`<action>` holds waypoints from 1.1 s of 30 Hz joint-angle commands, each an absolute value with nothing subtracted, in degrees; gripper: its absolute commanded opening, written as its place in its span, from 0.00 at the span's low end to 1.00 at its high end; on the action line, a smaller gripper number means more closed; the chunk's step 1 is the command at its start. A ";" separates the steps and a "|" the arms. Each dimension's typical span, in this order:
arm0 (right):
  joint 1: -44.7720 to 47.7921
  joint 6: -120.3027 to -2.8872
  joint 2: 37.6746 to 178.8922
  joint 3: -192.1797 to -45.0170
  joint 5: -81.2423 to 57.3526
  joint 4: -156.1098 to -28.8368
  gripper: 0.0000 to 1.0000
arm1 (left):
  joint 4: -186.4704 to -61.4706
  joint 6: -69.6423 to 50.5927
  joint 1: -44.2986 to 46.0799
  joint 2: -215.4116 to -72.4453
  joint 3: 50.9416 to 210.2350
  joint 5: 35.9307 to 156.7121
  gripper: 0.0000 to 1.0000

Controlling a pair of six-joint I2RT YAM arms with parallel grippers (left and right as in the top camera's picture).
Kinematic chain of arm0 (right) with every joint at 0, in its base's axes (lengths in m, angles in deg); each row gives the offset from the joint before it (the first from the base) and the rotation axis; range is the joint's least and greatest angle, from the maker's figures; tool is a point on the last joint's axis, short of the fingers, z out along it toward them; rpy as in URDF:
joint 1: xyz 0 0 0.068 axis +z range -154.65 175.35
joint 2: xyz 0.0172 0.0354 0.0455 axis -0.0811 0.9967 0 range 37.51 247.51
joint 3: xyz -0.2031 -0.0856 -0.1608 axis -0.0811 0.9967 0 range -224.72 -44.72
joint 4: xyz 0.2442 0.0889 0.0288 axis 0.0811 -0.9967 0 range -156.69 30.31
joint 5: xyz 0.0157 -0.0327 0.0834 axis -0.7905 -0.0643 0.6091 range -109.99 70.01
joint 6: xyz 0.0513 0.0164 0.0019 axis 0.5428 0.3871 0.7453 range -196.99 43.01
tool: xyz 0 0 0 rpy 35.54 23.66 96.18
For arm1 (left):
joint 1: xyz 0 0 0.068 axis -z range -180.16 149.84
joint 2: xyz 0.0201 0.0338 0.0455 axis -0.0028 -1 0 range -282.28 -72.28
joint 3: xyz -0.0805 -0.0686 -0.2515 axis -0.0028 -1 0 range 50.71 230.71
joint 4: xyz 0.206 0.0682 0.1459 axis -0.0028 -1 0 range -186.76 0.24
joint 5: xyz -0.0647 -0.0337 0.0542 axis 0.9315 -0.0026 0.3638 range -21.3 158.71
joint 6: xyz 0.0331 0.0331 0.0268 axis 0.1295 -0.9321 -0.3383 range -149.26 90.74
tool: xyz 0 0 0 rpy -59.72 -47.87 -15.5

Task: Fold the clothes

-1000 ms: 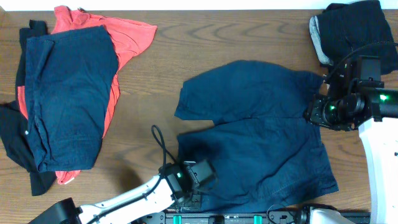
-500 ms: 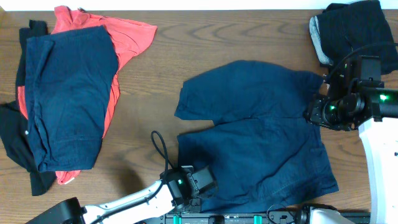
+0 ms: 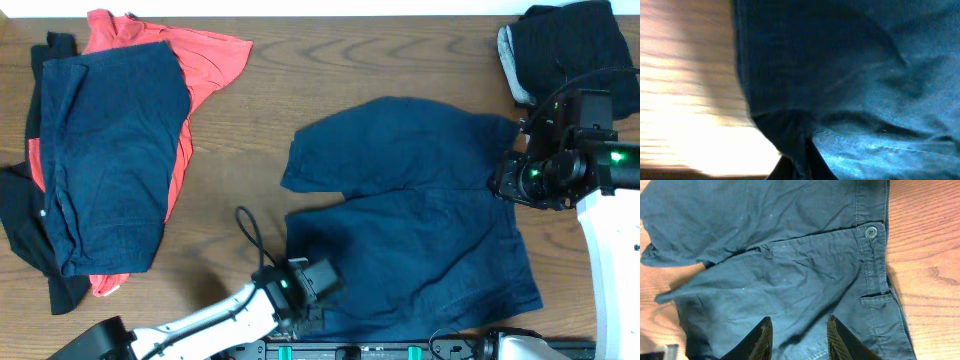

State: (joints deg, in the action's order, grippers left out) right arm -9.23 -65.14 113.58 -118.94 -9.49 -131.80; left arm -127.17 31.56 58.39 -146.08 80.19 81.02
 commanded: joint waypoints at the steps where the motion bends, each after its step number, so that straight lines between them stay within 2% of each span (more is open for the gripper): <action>1: -10.22 -65.88 113.85 -119.92 -8.94 -131.67 0.34 | -129.18 23.88 50.84 -143.20 81.13 80.02 0.06; 7: -10.22 -65.90 113.85 -119.92 -8.52 -132.31 0.34 | -129.18 12.74 34.30 -139.04 83.95 79.54 0.06; 11: -9.82 -65.18 113.85 -119.37 -6.88 -133.03 0.35 | -123.48 4.98 24.88 -138.89 84.08 77.76 0.06; 16: -7.48 -63.21 113.85 -115.42 -5.92 -133.18 0.35 | -115.50 0.69 15.70 -140.38 84.08 76.37 0.06; 24: -2.06 -61.84 113.85 -102.63 1.14 -131.06 0.35 | -103.00 -2.10 8.01 -144.53 84.08 75.05 0.06; 33: 7.51 -55.28 113.82 -90.17 6.49 -125.71 0.35 | -96.92 -2.69 6.61 -149.25 84.08 75.05 0.06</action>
